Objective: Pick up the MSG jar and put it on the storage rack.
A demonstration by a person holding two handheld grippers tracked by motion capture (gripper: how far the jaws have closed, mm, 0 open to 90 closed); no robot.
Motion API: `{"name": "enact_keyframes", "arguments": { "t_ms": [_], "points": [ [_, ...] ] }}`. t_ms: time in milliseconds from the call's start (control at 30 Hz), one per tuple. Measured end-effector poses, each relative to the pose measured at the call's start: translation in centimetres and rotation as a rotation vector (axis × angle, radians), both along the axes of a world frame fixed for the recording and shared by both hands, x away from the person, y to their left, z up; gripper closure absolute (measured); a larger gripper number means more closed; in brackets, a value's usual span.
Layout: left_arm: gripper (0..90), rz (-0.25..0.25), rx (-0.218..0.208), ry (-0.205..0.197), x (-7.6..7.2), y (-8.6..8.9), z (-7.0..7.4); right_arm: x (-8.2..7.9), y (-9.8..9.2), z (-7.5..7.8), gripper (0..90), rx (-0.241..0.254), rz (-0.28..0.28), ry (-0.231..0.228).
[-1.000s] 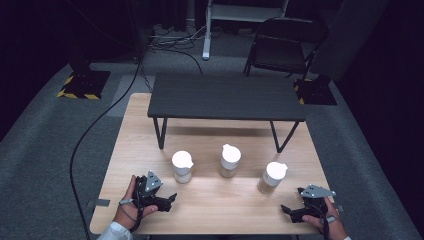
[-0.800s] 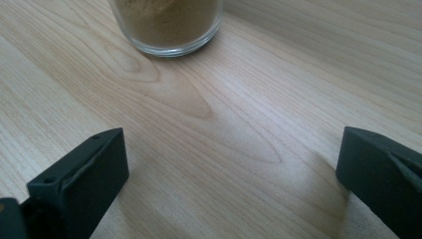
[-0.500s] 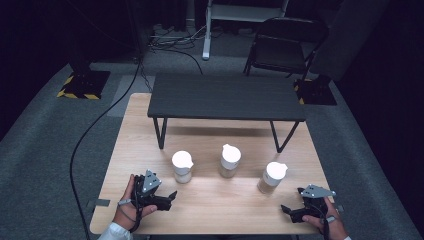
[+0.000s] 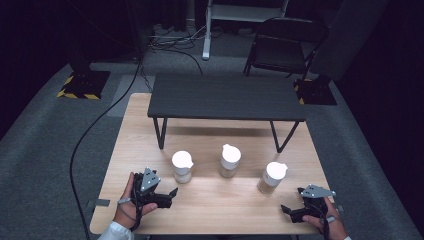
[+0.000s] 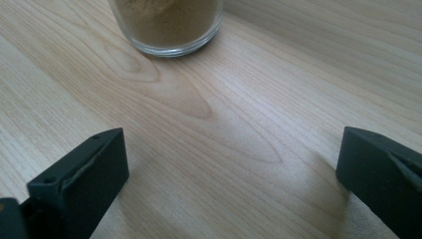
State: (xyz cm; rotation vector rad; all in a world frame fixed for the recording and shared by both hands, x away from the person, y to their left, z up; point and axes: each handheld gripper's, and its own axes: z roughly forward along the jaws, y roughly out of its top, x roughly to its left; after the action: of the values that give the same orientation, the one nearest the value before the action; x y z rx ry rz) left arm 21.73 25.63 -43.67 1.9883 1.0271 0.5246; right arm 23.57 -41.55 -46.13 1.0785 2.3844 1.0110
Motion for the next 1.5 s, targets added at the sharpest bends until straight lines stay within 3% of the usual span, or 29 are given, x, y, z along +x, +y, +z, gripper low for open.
{"name": "enact_keyframes", "arguments": {
  "t_ms": [533,1500],
  "points": [
    [1.8,0.017,-0.036,-0.007,1.4,-0.7,-0.1,0.0,0.0,0.0,0.0,0.000,0.000,0.000],
    [1.9,0.006,-0.033,0.009,4.8,-3.3,-0.1,0.0,0.0,0.0,0.0,0.000,0.000,0.000]
  ]
}}
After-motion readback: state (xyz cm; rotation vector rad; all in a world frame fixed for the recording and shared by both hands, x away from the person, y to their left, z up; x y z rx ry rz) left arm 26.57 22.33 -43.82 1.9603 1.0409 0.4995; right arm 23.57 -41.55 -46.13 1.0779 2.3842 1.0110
